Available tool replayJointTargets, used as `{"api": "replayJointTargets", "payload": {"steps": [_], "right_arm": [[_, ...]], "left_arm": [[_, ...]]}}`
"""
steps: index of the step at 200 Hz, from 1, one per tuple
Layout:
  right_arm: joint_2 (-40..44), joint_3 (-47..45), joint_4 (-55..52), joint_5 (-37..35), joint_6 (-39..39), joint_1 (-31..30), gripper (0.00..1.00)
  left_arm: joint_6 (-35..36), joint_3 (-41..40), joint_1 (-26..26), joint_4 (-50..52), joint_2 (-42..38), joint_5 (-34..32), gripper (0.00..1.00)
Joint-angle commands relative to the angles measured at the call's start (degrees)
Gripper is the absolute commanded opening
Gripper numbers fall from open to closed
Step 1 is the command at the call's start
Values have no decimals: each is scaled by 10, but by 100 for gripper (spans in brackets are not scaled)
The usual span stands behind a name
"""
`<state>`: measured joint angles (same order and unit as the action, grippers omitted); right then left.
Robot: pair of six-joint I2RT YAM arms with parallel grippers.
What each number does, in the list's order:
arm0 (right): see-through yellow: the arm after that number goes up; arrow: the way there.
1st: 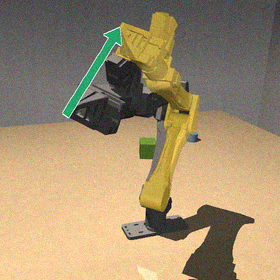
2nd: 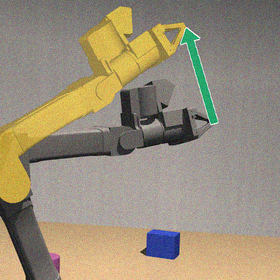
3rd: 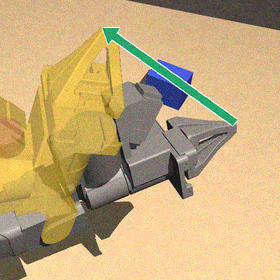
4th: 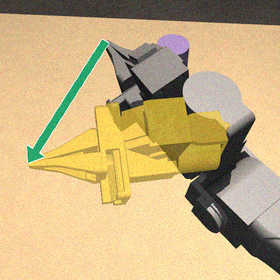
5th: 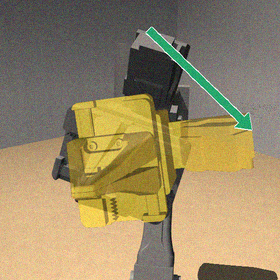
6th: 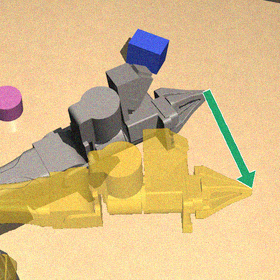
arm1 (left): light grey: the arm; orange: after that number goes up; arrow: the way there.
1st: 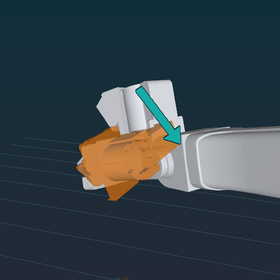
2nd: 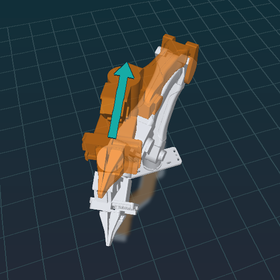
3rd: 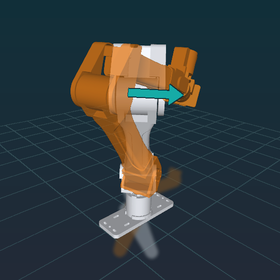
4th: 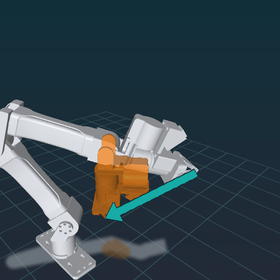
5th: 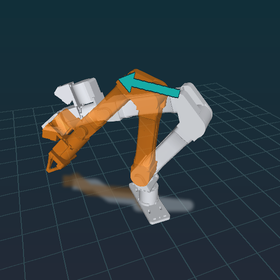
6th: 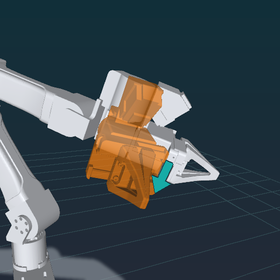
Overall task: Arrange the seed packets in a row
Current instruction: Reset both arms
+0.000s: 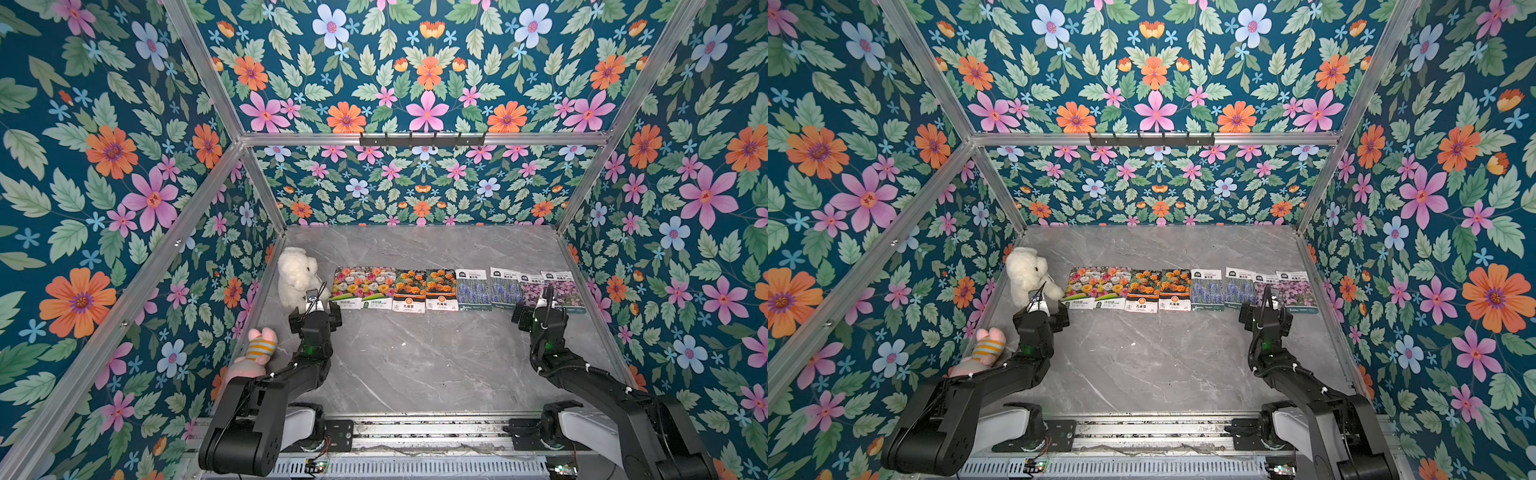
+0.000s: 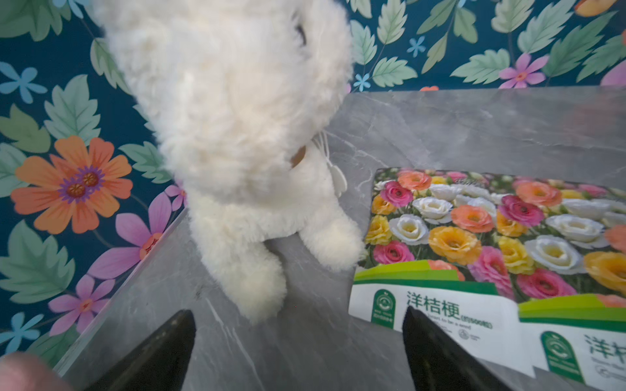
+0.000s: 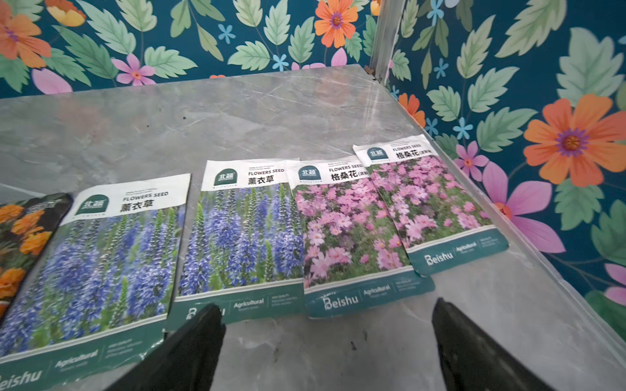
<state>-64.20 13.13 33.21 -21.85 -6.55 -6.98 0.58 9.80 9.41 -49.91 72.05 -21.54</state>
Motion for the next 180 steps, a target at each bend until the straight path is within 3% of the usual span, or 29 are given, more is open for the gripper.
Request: {"api": "replayJointTargets", "payload": {"steps": [1, 64, 122, 142, 180], "right_arm": [[-16, -5, 102, 86, 25, 19, 99], [-54, -15, 176, 152, 60, 33, 99], [-162, -20, 298, 217, 48, 74, 99], [-203, -26, 356, 205, 44, 75, 100], [-194, 15, 262, 151, 23, 75, 100]], "left_arm": [[31, -13, -8, -146, 26, 75, 99], [22, -31, -54, -302, 114, 162, 99], [6, -19, -79, -383, 209, 193, 100], [1, -8, -83, -336, 195, 193, 100], [1, 34, -83, -261, 197, 198, 100]]}}
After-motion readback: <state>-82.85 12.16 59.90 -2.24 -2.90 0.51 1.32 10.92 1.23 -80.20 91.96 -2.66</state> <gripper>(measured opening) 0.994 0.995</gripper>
